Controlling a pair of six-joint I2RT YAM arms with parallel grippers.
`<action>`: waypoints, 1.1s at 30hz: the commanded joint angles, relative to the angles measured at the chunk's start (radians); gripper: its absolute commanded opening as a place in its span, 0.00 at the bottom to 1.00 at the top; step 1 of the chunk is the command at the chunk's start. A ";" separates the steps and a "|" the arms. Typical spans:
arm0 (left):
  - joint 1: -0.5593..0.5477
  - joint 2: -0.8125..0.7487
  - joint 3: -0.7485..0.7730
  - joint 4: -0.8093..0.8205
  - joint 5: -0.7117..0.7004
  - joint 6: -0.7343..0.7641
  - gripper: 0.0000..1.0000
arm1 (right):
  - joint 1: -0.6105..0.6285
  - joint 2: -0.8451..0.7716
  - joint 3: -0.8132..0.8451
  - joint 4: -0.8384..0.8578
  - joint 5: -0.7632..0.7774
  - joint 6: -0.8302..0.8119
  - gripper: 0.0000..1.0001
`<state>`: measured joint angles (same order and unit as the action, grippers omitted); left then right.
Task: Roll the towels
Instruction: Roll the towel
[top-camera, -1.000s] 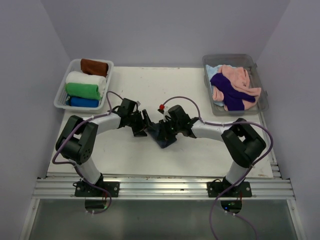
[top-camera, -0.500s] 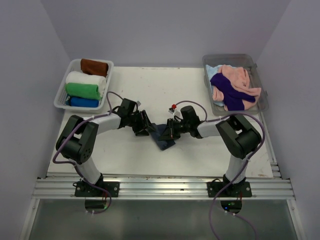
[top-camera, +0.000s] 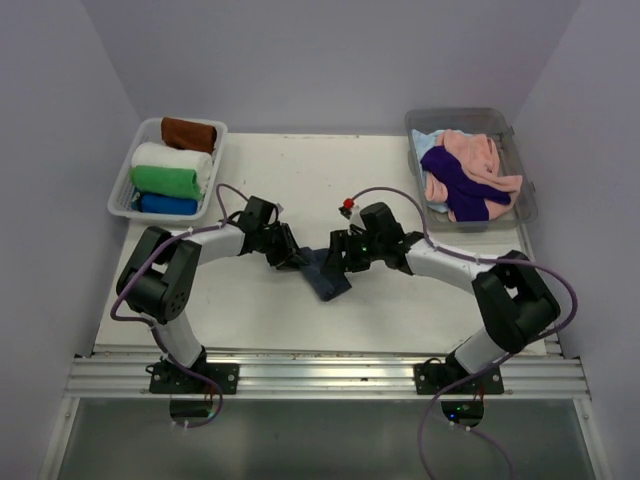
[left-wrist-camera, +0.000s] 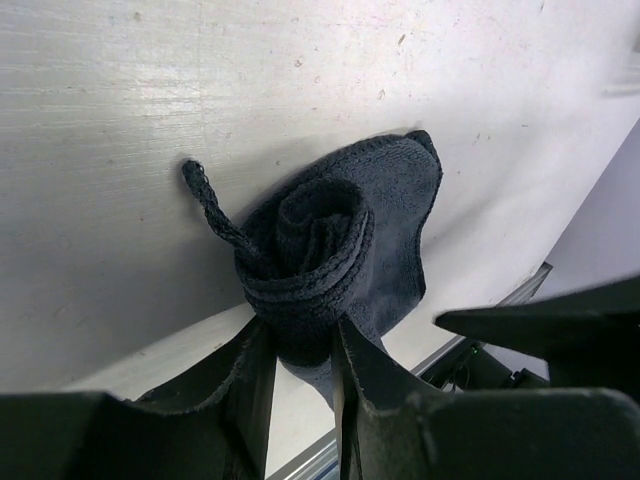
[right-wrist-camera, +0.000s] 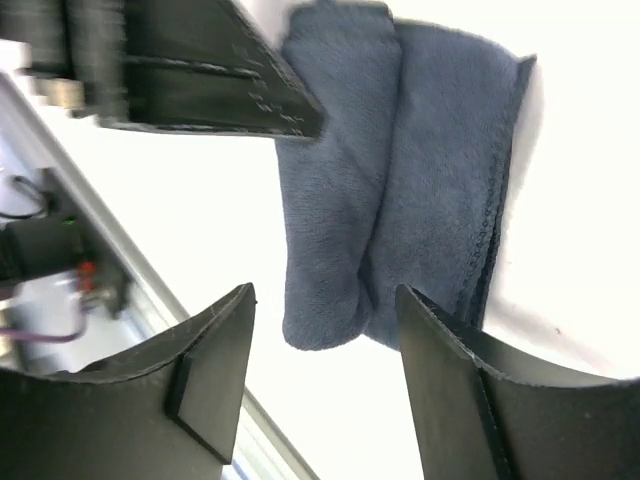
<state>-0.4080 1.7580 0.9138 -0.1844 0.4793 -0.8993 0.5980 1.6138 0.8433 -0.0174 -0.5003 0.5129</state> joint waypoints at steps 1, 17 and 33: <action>0.001 -0.022 0.028 -0.026 -0.019 -0.009 0.30 | 0.094 -0.110 0.083 -0.206 0.256 -0.141 0.63; -0.002 -0.005 0.034 -0.033 -0.024 -0.015 0.29 | 0.465 0.050 0.286 -0.312 0.835 -0.326 0.62; -0.002 -0.011 0.043 -0.047 -0.021 -0.010 0.30 | 0.491 0.184 0.277 -0.248 0.959 -0.272 0.21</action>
<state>-0.4080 1.7580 0.9279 -0.2153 0.4667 -0.9058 1.0870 1.7908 1.1015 -0.3061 0.4145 0.2096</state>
